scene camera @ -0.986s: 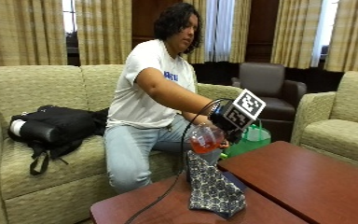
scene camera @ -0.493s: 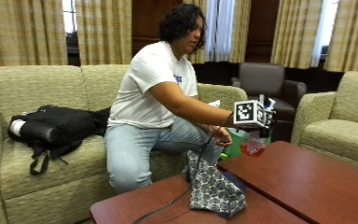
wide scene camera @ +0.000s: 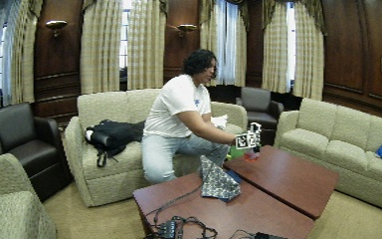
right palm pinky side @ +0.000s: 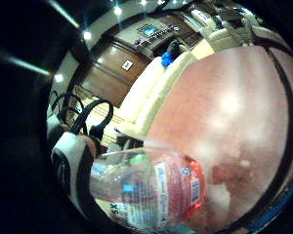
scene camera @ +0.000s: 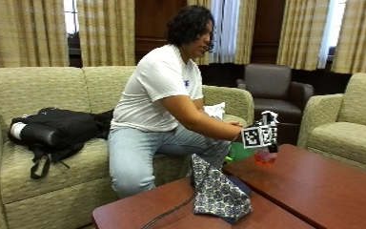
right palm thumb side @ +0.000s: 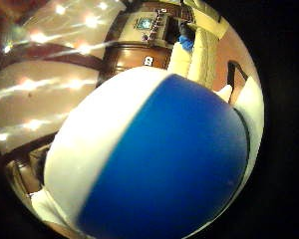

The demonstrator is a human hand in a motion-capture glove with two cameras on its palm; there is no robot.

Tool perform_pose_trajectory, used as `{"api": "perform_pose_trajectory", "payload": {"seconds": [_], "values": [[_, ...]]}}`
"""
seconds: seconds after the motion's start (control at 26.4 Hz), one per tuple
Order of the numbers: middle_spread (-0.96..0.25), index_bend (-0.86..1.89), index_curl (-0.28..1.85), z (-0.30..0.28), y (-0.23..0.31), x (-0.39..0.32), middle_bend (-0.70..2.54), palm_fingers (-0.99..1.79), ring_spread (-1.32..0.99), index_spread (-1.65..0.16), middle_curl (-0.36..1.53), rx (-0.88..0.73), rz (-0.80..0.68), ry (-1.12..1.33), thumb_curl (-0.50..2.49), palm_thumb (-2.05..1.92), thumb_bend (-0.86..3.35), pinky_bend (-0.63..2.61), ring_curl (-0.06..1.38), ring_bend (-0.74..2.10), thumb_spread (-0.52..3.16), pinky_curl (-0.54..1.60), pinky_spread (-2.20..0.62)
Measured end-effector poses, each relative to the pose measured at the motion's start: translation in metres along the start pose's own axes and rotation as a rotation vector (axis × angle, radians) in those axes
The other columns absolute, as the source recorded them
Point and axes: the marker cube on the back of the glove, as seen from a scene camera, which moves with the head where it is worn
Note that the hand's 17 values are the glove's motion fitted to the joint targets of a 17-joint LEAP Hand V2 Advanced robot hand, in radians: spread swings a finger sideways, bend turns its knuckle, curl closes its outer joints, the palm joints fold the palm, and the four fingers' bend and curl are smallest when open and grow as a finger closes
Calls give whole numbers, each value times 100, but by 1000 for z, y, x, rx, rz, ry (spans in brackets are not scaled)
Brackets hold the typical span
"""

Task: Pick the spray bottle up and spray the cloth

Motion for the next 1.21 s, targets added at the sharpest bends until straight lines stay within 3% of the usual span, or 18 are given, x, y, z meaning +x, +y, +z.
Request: {"api": "perform_pose_trajectory", "payload": {"seconds": [0.23,0.8,0.95,1.1,1.21], "values": [[-17,25,58,28,6,25,60,138,-18,-28,51,2,20,20,81,90,-3,41,45,67,33,39,-30],[-18,26,58,33,21,48,59,139,-19,-28,51,-24,10,53,82,90,-3,42,45,67,32,39,-30],[-18,25,58,19,18,51,59,139,-20,-28,51,-96,17,56,82,90,-3,43,45,67,32,39,-30],[-19,22,58,20,38,56,58,136,-21,-28,51,-325,38,67,82,90,-3,45,45,66,33,40,-31],[-19,21,58,25,40,55,58,132,-20,-28,51,-393,90,47,82,89,-4,46,45,62,35,40,-31]]}}
